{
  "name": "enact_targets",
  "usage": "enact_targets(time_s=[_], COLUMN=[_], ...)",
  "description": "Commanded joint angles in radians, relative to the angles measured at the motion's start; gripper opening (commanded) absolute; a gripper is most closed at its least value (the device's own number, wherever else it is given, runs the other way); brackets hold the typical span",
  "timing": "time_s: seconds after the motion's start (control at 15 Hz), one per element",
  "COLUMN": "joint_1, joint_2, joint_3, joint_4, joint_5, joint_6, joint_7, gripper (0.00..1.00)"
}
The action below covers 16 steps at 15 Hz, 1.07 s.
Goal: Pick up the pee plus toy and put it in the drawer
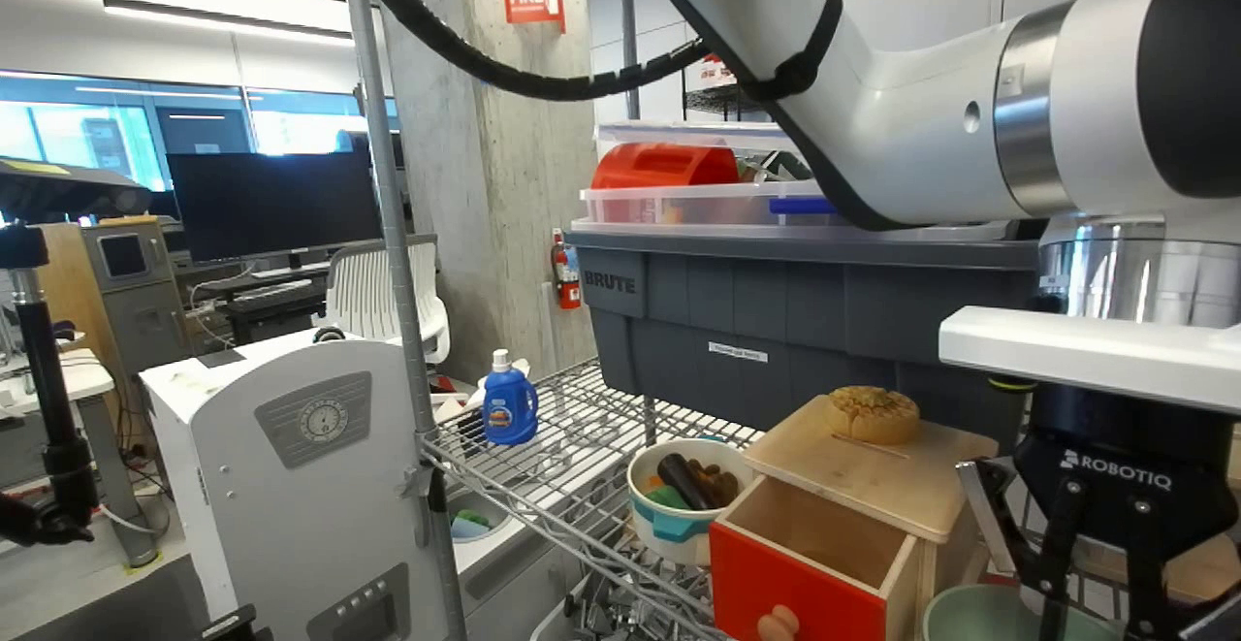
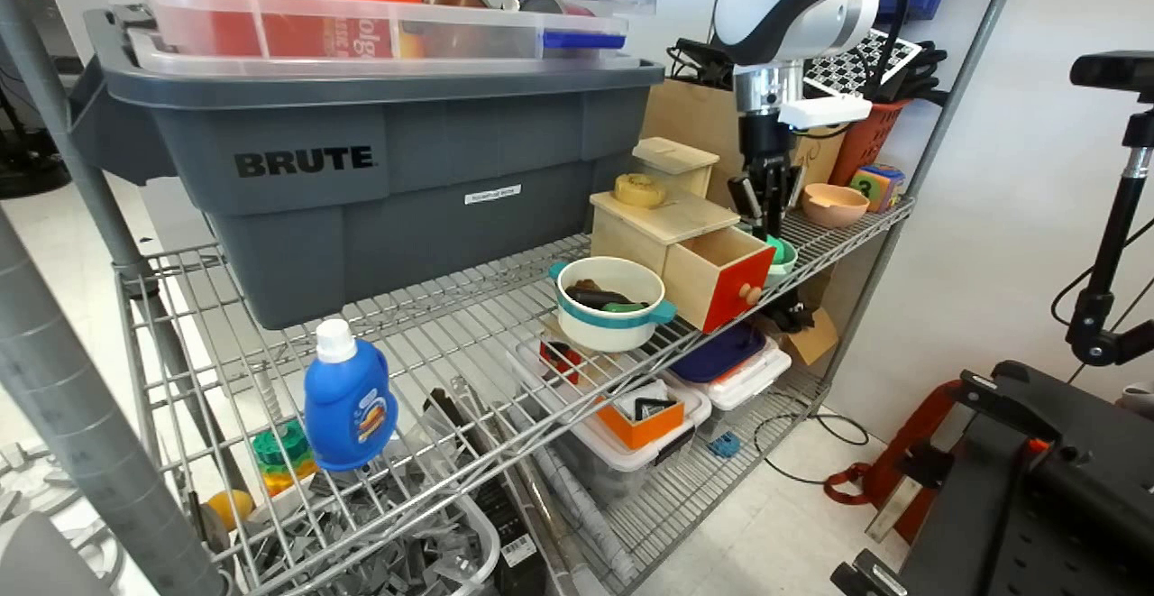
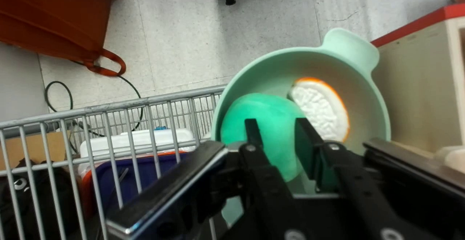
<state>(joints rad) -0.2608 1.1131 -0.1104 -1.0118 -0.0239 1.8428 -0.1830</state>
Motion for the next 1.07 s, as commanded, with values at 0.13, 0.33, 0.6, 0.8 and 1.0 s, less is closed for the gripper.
enact_targets(time_s=[0.13, 0.33, 0.6, 0.8, 1.0], joint_1=[-0.003, 0.009, 0.036, 0.069, 0.089], joint_2=[0.026, -0.003, -0.089, -0.182, -0.279], joint_3=[0.005, -0.004, -0.005, -0.010, -0.004], joint_4=[0.054, 0.011, -0.103, -0.232, -0.363], joint_5=[-0.008, -0.005, -0.014, -0.021, -0.036], joint_6=[-0.033, -0.010, 0.044, 0.111, 0.176], joint_7=[0.011, 0.011, 0.010, 0.014, 0.023], gripper=[0.00, 0.00, 0.00, 0.00, 0.00])
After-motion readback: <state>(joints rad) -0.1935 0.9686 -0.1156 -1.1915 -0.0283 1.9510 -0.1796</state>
